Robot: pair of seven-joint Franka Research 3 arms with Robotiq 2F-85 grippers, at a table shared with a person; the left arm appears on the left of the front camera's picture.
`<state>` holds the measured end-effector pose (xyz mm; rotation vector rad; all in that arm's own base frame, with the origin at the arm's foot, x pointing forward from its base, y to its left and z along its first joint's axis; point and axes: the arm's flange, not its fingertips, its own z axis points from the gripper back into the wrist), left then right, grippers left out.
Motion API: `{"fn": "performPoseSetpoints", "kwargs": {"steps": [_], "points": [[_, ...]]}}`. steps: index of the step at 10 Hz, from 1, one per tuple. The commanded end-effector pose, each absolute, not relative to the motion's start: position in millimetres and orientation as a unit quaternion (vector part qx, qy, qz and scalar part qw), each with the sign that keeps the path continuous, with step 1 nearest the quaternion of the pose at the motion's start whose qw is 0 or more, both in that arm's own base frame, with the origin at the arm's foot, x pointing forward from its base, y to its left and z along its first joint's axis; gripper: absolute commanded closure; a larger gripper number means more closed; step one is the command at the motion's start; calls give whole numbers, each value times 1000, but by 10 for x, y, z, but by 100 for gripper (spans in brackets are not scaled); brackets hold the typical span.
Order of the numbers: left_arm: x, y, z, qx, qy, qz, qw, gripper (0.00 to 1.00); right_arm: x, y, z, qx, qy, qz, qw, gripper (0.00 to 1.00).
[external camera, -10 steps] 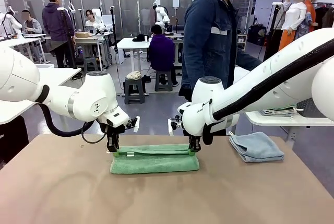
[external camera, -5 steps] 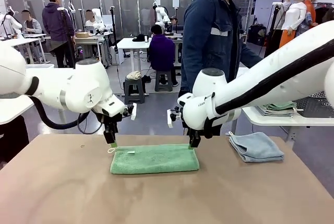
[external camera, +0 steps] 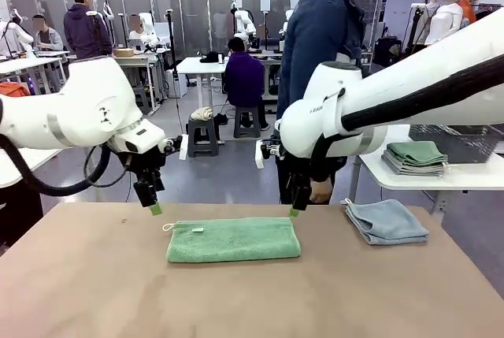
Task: Fold the towels and place them in the basket.
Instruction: When a person lays out a Towel with hook on the table, fold it in half twice.
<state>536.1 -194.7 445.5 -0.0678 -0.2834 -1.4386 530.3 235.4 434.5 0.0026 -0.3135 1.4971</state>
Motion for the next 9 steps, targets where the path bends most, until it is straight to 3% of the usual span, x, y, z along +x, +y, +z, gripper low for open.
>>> {"fn": "performPoseSetpoints", "kwargs": {"steps": [1, 5, 9], "points": [[5146, -1712, 4487, -53, -149, -669, 727, 0, 5022, 2143, 4488, 34, -146, 657, 739, 0], [5127, -1590, 4510, -74, -176, -685, 703, 0, 4817, 1989, 4789, 4, -168, 366, 915, 0], [5315, -1566, 4388, -117, -212, -711, 660, 0, 4790, 1666, 4513, 97, -99, 114, 984, 0]]}}
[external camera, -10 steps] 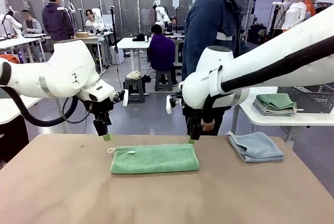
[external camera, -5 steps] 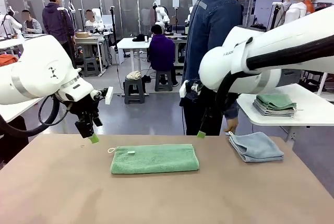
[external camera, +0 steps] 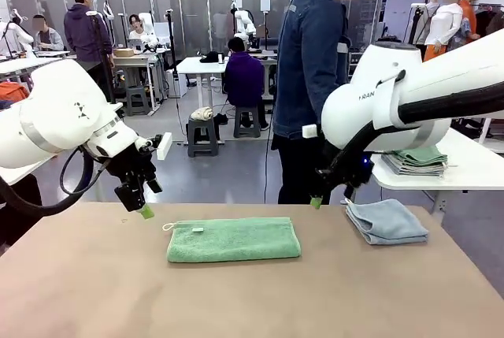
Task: Fold the towels and place them in the basket.
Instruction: When a person lays out a Towel with hook on the table, fold it in half twice.
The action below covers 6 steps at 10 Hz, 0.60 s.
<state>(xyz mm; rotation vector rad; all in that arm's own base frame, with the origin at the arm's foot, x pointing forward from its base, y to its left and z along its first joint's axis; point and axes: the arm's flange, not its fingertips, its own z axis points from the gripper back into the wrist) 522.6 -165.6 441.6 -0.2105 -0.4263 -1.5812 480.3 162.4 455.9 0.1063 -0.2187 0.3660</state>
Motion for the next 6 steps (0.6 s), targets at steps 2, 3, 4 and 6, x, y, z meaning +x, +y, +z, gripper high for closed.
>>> {"fn": "performPoseSetpoints", "kwargs": {"steps": [2, 3, 4, 6], "points": [[5376, -1383, 4360, -154, -239, -708, 647, 0, 4819, 1538, 4216, 191, -61, 70, 977, 0], [5396, -1286, 4356, -173, -245, -699, 649, 0, 4819, 1499, 4113, 211, -54, 60, 974, 0], [5422, -1144, 4344, -193, -260, -688, 649, 0, 4817, 1489, 4073, 228, -60, 53, 970, 0], [5514, -799, 4283, -236, -287, -657, 656, 0, 4838, 1531, 4028, 274, -75, 49, 958, 0]]}}
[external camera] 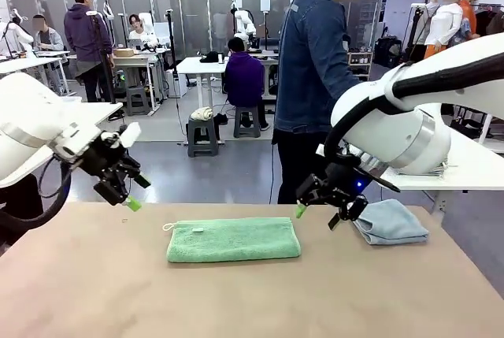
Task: Fold the towels and place them in the basket.
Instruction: When a person lays out a Towel with hook on the table, fold it in half twice.
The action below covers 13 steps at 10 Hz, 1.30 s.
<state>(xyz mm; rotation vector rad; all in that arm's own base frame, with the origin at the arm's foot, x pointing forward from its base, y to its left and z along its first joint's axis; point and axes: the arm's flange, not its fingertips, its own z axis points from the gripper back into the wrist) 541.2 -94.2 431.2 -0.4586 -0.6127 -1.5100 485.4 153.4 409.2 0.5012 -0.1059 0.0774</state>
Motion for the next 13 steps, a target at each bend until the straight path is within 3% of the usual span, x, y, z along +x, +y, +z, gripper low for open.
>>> {"fn": "performPoseSetpoints", "kwargs": {"steps": [1, 4, 5, 12, 13], "points": [[5534, -644, 4237, -245, -297, -641, 664, 0, 4839, 1577, 3988, 285, -76, 53, 954, 0], [5529, -248, 4186, -286, -325, -630, 645, 0, 4802, 1667, 3934, 335, -68, 65, 938, 0], [5526, -140, 4180, -294, -332, -626, 641, 0, 4851, 1649, 4057, 295, -65, 47, 952, 0], [5459, -60, 4177, -289, -324, -622, 652, 0, 4856, 1655, 4030, 303, -67, 55, 949, 0], [5459, -60, 4177, -289, -324, -622, 652, 0, 4920, 1751, 3847, 269, -52, 48, 960, 0]]}}
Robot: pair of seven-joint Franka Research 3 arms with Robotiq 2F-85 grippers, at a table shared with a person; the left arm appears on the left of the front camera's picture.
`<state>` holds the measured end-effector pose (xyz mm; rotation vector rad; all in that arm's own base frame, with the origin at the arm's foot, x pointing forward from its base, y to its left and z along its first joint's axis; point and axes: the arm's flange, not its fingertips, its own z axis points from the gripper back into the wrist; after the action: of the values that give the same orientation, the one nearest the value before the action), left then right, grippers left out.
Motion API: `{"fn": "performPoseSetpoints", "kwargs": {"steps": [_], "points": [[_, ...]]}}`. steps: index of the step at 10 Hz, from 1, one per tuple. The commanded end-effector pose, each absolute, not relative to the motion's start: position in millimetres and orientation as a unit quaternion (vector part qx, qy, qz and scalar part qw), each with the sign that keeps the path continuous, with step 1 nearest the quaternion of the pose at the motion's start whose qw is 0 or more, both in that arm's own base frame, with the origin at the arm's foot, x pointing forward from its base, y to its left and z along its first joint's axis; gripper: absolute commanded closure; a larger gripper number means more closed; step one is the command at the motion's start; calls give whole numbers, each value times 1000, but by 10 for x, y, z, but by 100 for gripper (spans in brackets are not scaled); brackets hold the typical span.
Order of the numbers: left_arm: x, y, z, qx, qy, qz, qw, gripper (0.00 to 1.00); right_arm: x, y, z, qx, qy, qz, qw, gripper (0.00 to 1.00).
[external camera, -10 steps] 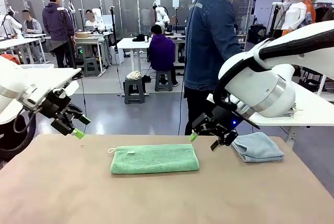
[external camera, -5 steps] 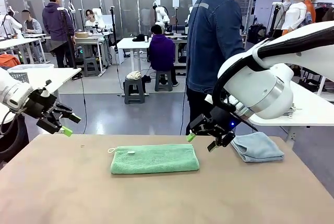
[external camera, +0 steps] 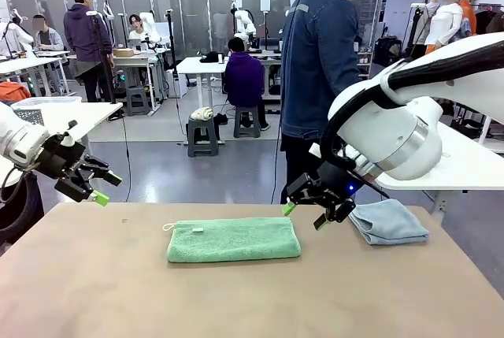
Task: Fold the towels and place them in the basket.
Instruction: When a person lays out a Towel with hook on the table, fold it in half twice.
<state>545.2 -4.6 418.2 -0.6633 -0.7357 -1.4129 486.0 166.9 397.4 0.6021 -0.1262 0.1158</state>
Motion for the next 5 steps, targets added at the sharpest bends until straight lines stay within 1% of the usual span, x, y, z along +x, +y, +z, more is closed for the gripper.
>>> {"fn": "performPoseSetpoints", "kwargs": {"steps": [1, 2, 5], "points": [[5459, -60, 4177, -289, -324, -622, 652, 0, 4977, 1811, 3721, 271, -38, 41, 961, 0], [5459, -60, 4177, -289, -324, -622, 652, 0, 5033, 1865, 3634, 229, -52, 8, 972, 0], [5459, -60, 4177, -289, -324, -622, 652, 0, 5246, 2077, 3439, 183, -70, 15, 981, 0]]}}
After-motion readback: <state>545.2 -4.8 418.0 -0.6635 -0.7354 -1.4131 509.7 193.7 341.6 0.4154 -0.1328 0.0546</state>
